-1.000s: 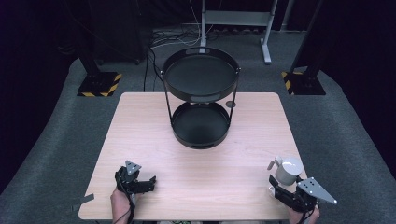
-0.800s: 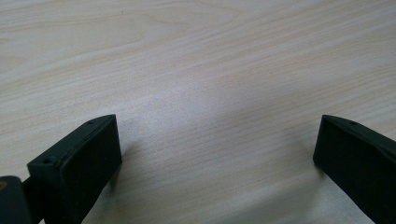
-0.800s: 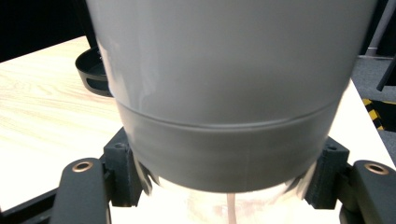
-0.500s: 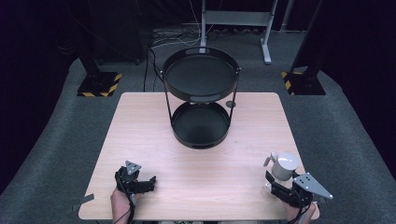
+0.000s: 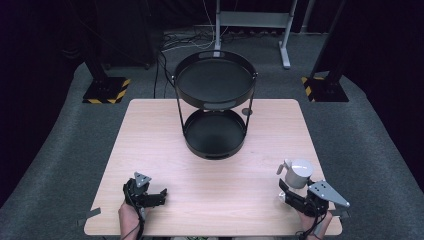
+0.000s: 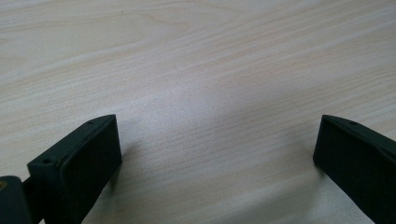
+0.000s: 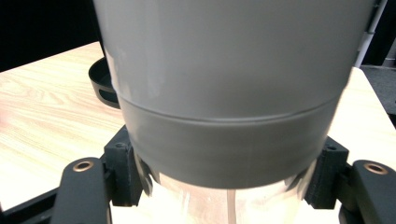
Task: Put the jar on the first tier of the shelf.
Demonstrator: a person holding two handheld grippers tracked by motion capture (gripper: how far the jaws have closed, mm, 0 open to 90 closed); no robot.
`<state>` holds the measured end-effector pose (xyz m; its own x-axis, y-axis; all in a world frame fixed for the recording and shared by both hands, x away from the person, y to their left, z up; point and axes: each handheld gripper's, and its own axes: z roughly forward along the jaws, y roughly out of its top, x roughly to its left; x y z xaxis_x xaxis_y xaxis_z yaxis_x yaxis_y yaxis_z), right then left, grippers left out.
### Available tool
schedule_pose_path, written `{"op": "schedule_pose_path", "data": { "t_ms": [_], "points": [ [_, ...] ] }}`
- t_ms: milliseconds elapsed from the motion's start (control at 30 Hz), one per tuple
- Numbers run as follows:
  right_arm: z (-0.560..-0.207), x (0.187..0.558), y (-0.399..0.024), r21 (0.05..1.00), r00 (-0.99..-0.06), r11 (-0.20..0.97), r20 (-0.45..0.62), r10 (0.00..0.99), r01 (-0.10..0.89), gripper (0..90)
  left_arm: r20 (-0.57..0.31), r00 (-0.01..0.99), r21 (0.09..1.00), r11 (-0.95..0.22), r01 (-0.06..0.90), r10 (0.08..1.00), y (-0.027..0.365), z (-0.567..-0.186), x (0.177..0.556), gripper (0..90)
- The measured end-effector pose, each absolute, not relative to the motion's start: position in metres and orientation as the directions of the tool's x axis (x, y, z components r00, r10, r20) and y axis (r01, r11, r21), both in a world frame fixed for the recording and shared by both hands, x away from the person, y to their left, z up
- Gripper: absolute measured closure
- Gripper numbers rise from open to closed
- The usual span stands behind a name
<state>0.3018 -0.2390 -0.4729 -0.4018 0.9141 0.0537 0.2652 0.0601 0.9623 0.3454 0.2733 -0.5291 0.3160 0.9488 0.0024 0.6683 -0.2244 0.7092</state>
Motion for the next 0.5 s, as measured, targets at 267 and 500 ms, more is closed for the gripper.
{"op": "schedule_pose_path", "data": {
  "t_ms": [267, 500],
  "points": [
    [-0.469, 0.309, -0.231, 0.963, -0.419, 0.077, 0.040, 0.907, 0.257, 29.7, 0.001, 0.316, 0.709, -0.224, 0.669, 0.949, 0.273, -0.529, 0.345, 0.5],
    [-0.466, 0.315, -0.225, 0.965, -0.432, 0.083, 0.034, 0.901, 0.249, 29.8, 0.002, 0.316, 0.709, -0.224, 0.668, 0.949, 0.273, -0.529, 0.345, 0.5]
  ]
}}
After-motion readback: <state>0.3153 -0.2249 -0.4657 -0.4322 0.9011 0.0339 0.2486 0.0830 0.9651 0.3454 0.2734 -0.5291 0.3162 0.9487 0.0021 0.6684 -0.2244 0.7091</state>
